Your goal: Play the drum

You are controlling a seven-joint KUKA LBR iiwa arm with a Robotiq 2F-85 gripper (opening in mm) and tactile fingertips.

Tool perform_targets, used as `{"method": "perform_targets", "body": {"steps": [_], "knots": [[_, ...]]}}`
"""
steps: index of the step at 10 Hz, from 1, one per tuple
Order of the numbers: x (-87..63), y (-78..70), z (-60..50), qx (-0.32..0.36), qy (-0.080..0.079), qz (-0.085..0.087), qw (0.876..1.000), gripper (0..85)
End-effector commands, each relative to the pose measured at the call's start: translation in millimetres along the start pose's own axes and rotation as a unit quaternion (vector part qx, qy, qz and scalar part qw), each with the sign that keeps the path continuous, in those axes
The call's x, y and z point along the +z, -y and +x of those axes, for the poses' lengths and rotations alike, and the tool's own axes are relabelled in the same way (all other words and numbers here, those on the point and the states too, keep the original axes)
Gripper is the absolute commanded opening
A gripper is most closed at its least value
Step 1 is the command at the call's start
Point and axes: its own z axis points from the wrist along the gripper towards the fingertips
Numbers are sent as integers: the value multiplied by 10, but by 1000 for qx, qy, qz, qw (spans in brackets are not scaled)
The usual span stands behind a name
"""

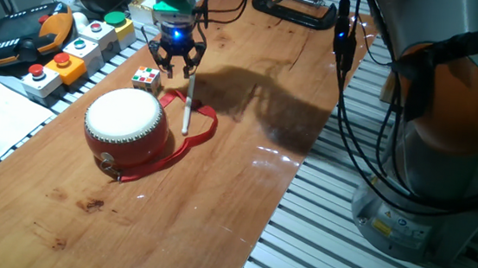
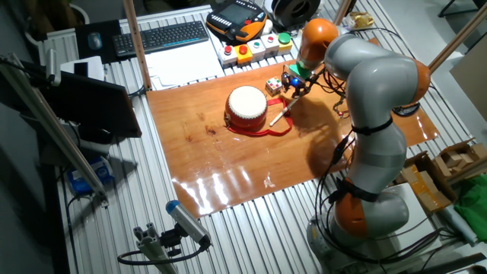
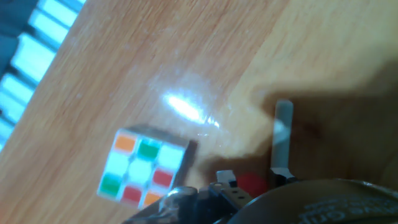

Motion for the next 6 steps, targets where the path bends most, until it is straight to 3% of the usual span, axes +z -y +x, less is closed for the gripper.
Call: {"method": "perform_targets", "body": {"steps": [1,3,5,6], "knots": [[-307,-36,55,-3,3,6,1000,293],[-649,-120,199,-10,-7,11,1000,157],[-949,-197,426,-24,0,19,1000,7],[-1053,-220,516,-33,-5,18,999,7]]}}
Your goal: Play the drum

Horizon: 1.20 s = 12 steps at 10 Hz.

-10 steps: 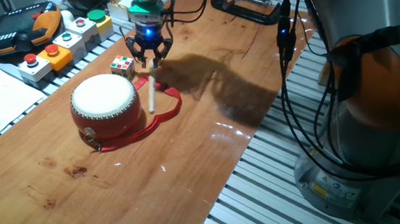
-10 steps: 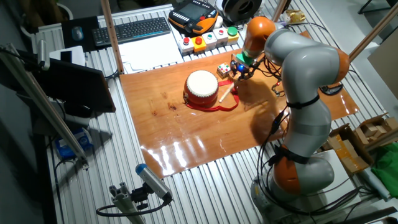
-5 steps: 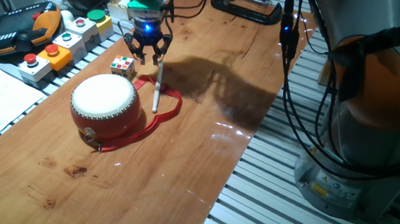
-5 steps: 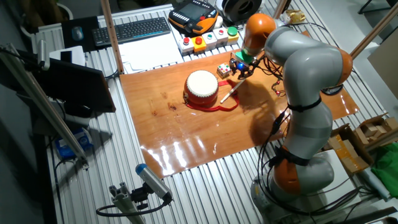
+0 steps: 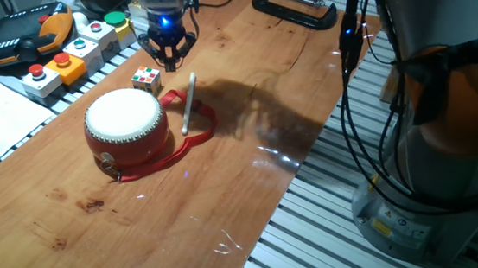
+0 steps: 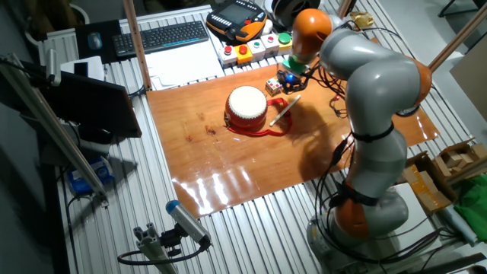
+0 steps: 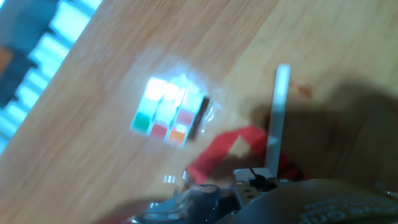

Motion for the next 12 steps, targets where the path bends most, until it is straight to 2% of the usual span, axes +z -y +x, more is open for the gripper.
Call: {"method": "perform_targets", "body": {"steps": [1,3,6,7,9,12], "knots": [[-519,-32,66,-10,-4,-2,1000,7],[-632,19,238,-56,-7,-19,998,7],[-702,38,477,-111,6,-37,993,7],[-705,44,513,-130,13,-36,991,7],[-693,27,511,-169,25,-20,985,7],[-709,53,504,-201,22,-1,979,7]]}}
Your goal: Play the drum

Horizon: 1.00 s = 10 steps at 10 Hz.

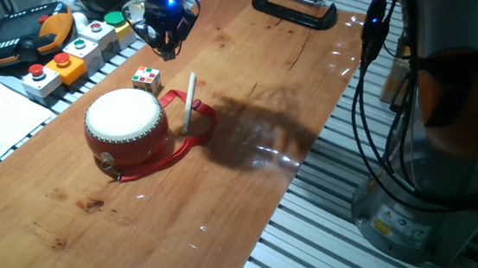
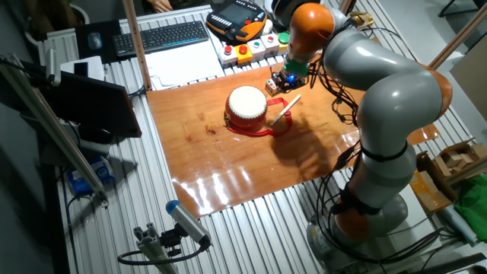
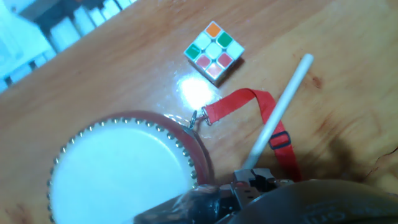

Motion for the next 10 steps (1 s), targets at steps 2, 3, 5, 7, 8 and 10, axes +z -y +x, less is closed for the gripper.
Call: {"method": "perform_targets", "body": {"steps": [2,3,5,7,8,10], "knots": [[-12,8,34,-15,-6,-3,1000,7],[-18,14,47,-19,-11,-10,1000,7],[-27,20,72,-31,-15,-9,999,7],[-22,9,83,-42,-13,-5,999,7],[-19,6,74,-45,-12,-5,999,7],[-15,-2,78,-46,-10,-8,999,7]]}}
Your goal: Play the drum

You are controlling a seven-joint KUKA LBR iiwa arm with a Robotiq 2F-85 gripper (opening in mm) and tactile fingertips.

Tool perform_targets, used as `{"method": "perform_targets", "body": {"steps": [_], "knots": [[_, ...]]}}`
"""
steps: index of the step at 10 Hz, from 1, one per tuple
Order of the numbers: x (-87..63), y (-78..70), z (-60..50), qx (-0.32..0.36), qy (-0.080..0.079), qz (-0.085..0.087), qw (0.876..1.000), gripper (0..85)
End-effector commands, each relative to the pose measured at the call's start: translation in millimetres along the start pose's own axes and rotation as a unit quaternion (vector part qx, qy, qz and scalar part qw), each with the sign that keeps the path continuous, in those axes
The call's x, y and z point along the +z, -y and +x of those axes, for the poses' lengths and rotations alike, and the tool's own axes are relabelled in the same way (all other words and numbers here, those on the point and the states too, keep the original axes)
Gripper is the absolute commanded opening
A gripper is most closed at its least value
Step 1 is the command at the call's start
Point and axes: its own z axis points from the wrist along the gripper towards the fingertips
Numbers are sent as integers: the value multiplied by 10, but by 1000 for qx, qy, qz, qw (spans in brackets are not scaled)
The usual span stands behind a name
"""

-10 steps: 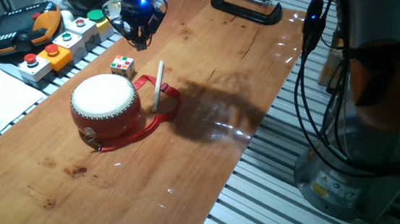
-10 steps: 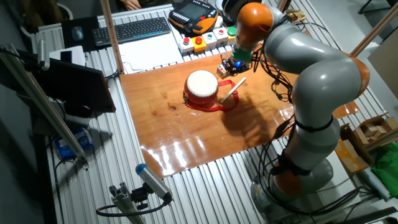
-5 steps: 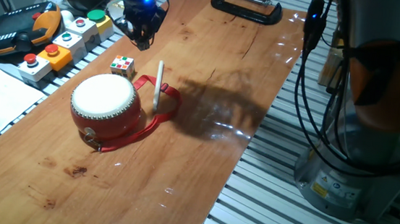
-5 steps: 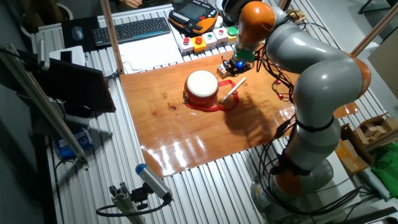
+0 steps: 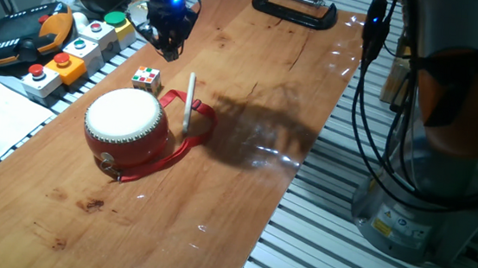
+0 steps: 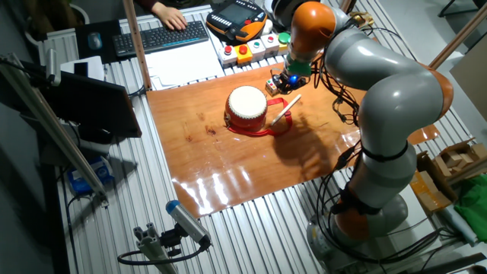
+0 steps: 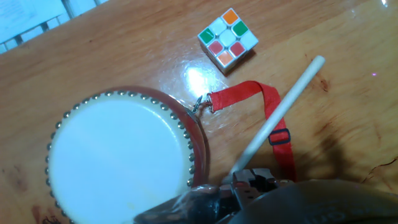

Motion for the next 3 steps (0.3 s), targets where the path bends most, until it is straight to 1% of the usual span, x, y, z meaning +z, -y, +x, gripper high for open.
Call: {"method": "perform_targets", "body": {"steps": [1,3], "knots": [[1,1,-4,0,0,0,1000,7],[3,0,-7,3,-1,1,1000,7]]}}
